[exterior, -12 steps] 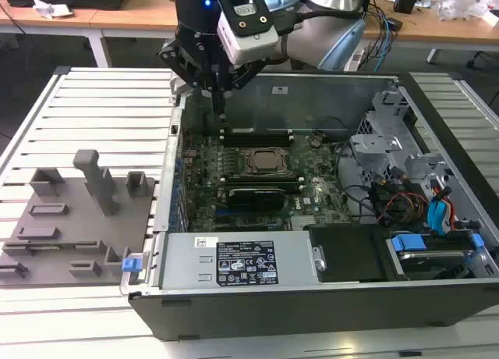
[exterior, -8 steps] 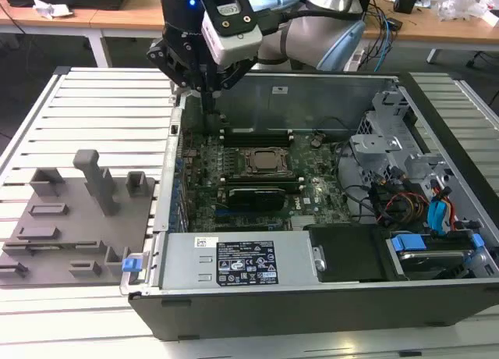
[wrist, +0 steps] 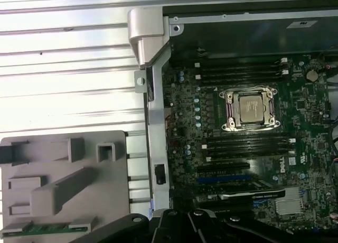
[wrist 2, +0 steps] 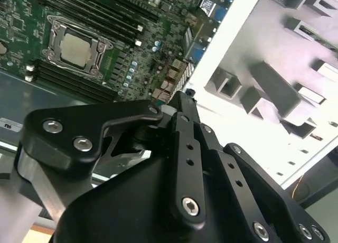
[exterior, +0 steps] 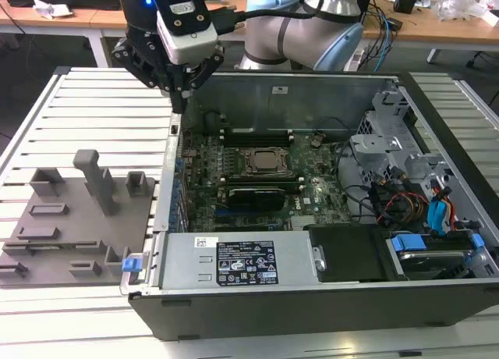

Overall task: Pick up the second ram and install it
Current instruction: 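Reach for the second ram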

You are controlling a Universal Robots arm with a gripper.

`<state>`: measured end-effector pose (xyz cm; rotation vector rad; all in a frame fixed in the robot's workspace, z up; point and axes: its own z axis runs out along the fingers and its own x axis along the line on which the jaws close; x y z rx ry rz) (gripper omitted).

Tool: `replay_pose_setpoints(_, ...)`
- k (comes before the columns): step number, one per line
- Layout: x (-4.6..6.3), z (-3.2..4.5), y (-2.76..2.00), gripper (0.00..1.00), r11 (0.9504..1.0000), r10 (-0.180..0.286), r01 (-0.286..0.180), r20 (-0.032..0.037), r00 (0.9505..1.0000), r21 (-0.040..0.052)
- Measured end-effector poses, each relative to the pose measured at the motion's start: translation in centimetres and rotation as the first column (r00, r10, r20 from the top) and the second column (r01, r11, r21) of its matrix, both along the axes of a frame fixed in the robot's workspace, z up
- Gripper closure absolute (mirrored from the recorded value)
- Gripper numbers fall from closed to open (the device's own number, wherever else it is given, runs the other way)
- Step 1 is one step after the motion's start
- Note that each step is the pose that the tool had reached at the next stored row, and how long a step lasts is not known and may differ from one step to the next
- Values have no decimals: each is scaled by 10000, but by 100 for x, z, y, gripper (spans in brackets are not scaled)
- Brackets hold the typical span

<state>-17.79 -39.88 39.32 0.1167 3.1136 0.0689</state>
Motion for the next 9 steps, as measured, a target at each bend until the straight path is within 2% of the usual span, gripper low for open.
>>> replay_pose_setpoints(2,-85,0,0,89,10000,1,-1,-1,10000,0)
replay_pose_setpoints(9,-235,0,0,89,10000,1,-1,-1,10000,0)
